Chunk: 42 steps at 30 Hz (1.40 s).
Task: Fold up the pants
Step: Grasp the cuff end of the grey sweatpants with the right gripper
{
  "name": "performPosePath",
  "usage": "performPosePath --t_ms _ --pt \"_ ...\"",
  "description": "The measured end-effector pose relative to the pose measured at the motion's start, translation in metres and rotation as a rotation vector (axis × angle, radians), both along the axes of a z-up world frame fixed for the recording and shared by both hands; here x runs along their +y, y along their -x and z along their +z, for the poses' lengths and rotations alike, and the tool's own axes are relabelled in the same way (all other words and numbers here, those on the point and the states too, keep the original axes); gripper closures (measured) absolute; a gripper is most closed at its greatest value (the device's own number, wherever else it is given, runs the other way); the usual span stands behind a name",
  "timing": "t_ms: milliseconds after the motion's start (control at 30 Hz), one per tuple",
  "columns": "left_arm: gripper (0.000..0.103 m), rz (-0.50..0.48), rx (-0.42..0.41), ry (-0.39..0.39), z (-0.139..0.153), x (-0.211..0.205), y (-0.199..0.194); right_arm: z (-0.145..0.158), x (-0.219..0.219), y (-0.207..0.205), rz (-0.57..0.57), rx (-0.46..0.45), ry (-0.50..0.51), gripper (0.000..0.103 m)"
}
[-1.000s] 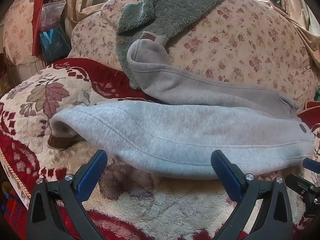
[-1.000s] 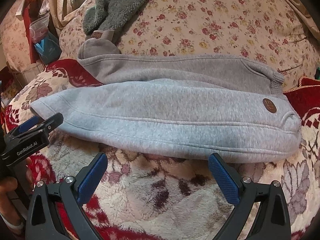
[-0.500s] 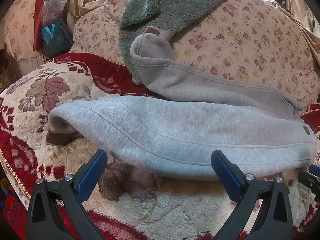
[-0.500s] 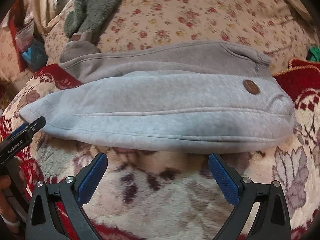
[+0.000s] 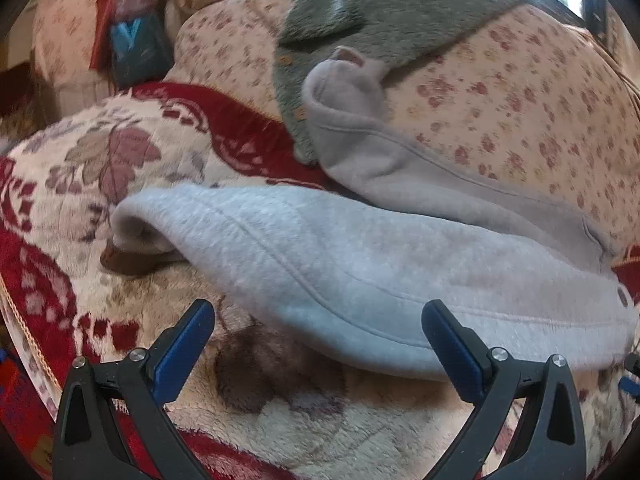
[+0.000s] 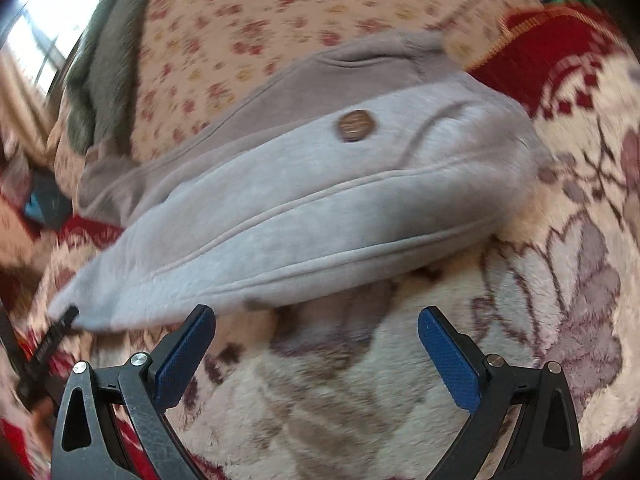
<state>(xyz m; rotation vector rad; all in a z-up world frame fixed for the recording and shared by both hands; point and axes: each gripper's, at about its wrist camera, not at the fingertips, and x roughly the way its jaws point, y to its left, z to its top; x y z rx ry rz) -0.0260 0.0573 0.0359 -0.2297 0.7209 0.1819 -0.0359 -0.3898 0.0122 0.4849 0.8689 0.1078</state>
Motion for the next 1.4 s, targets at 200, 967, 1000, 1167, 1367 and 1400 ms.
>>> performPosePath --t_ms 200,967,1000,1167,1367,1400 --pt "0.000 0.030 0.013 0.007 -0.003 0.009 -0.010 -0.008 -0.023 -0.014 -0.033 0.009 -0.119 0.000" --pt "0.068 -0.011 0.110 0.084 -0.025 0.019 -0.074 0.006 -0.068 -0.047 -0.150 -0.056 -0.246 0.073" --pt "0.083 -0.029 0.120 0.095 -0.027 0.018 -0.074 0.011 -0.066 -0.046 -0.140 -0.069 -0.229 0.074" --pt "0.093 -0.095 0.105 0.132 -0.020 0.011 -0.066 0.026 -0.068 -0.033 -0.131 -0.105 -0.221 0.077" --pt "0.093 -0.163 0.088 0.157 -0.004 0.003 -0.050 0.048 -0.075 -0.001 -0.130 -0.137 -0.187 0.078" --pt "0.093 -0.176 0.090 0.159 -0.003 0.003 -0.046 0.051 -0.076 0.006 -0.124 -0.141 -0.177 0.079"
